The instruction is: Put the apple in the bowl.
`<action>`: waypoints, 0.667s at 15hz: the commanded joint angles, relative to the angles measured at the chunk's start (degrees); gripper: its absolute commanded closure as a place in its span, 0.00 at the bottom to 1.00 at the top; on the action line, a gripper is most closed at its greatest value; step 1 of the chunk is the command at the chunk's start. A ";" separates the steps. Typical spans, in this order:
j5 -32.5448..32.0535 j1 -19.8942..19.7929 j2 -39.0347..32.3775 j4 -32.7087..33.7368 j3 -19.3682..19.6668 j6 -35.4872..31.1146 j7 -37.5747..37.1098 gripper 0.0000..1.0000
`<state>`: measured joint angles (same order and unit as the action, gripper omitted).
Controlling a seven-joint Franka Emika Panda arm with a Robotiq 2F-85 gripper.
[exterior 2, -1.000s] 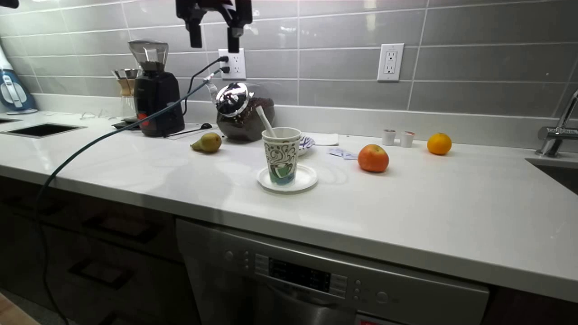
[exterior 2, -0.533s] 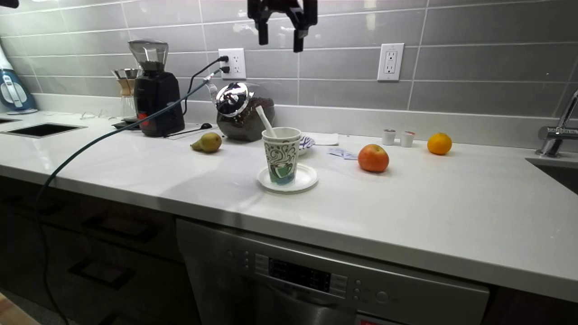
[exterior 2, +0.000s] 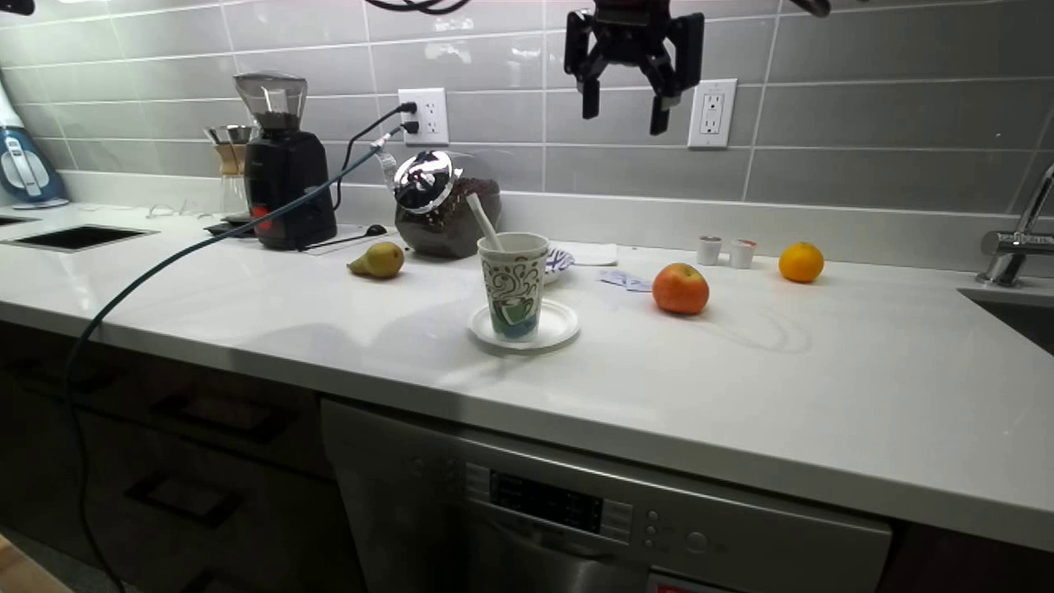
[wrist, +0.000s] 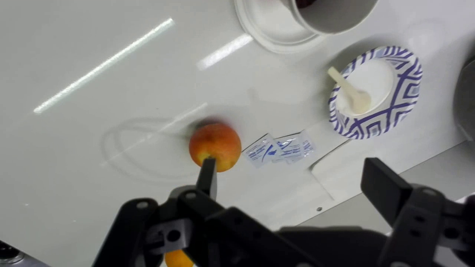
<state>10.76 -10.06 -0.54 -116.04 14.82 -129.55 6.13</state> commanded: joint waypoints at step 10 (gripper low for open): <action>4.05 -5.85 -24.53 14.07 -2.82 -7.61 -2.97 0.00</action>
<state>13.73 -14.01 -19.50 -107.11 13.56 -135.82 4.60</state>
